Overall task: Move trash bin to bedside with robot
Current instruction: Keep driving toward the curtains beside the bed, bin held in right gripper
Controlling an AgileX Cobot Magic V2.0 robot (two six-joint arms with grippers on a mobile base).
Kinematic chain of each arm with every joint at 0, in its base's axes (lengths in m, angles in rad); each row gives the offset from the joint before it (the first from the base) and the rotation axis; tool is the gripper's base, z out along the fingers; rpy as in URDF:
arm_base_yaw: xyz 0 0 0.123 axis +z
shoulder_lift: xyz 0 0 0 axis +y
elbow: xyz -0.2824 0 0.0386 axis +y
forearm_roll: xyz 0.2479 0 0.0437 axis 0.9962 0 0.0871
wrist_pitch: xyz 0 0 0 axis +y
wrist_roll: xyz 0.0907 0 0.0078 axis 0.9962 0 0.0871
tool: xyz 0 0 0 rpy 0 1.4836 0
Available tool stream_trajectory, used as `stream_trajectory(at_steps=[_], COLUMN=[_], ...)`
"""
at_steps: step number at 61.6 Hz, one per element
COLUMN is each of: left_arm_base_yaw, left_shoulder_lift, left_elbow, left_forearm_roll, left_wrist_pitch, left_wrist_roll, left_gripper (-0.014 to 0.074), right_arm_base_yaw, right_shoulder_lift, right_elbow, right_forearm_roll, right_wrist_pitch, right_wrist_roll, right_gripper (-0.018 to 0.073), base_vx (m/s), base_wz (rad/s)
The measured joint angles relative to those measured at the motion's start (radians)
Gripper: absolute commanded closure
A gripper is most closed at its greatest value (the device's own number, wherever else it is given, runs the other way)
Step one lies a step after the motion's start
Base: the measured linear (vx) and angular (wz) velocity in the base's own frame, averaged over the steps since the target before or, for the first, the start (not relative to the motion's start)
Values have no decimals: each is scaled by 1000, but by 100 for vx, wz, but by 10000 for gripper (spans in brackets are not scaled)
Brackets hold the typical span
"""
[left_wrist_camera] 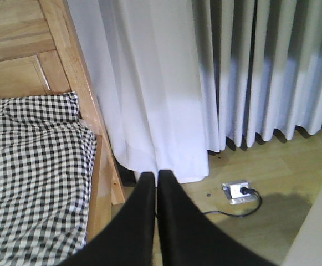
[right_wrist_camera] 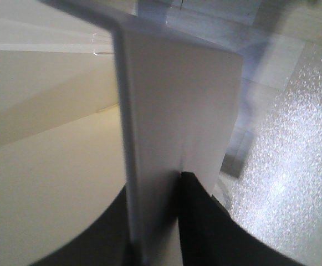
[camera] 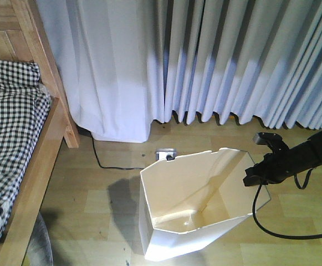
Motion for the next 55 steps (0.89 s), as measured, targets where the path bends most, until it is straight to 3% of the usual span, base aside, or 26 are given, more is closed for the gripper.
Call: stream_trajectory(at_steps=[55], left_arm_base_yaw=[0], left_shoulder_lift=[0], left_elbow=[0], left_forearm_roll=[0], left_wrist_pitch=[0], left_wrist_roll=[0], left_gripper=[603], right_arm_base_yaw=[0], right_shoulder_lift=[0], right_elbow=[0], right_forearm_roll=[0], right_wrist_pitch=[0], right_wrist_roll=[0], right_gripper=[562], base_vx=[12], base_wz=[0])
